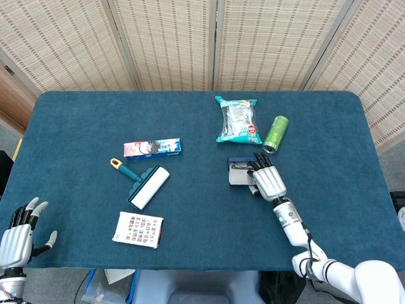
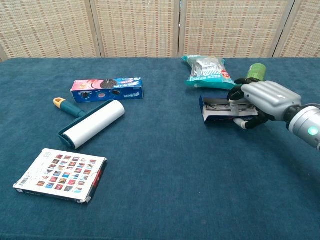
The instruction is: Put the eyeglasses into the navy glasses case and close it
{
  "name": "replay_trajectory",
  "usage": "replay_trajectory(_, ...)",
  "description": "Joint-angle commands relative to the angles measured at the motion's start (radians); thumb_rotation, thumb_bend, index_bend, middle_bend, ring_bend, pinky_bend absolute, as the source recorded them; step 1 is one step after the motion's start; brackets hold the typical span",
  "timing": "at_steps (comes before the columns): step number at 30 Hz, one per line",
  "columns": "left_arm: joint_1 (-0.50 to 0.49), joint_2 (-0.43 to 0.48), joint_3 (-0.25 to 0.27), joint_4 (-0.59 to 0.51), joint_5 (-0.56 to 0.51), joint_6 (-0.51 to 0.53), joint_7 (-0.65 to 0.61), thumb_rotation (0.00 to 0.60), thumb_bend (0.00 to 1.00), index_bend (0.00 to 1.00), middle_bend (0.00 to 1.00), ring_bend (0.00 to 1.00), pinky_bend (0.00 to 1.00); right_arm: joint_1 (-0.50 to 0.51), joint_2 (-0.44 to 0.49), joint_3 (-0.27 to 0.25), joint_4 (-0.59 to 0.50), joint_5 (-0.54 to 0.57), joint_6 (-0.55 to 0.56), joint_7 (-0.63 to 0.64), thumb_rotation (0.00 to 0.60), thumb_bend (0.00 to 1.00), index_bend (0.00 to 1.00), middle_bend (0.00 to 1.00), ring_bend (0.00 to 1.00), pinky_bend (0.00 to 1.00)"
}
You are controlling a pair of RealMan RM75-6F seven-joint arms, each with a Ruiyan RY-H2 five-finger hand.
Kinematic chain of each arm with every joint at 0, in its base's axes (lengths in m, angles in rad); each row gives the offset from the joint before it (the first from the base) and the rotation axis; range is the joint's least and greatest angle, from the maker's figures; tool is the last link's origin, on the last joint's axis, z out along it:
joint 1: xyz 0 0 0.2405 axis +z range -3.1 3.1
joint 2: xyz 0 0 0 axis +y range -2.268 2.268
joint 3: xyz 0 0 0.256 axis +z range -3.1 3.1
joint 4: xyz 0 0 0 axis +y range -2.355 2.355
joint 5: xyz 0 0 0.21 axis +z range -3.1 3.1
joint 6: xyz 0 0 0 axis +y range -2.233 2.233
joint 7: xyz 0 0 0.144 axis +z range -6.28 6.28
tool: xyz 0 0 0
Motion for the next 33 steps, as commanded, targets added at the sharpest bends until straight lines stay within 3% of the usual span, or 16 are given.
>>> replay_trajectory(1,-0.002,-0.001,0.001,-0.001,0.004,-0.001,0.001,0.600,0.33,0.14,0.05,0.06,0.00,-0.037,0.044,-0.037,-0.067,-0.031,0.043,-0.006,0.600,0.45,0.63,0.26,0.00,0.00)
replay_trajectory(12,-0.002,0.005,0.006,-0.017,0.022,0.010,0.007,0.600,0.33,0.14,0.05,0.06,0.00,-0.177,0.195,-0.165,-0.276,-0.111,0.176,-0.039,0.600,0.45,0.64,0.27,0.00,0.00)
replay_trajectory(17,0.003,0.013,0.009,-0.027,0.027,0.019,0.009,0.600,0.33,0.14,0.05,0.06,0.00,-0.240,0.252,-0.200,-0.334,-0.130,0.237,-0.057,0.600,0.45,0.64,0.27,0.00,0.00)
replay_trajectory(33,0.009,0.024,0.013,-0.036,0.032,0.026,0.000,0.600,0.33,0.14,0.05,0.06,0.00,-0.219,0.198,-0.121,-0.244,-0.107,0.195,-0.055,0.600,0.45,0.64,0.27,0.00,0.00)
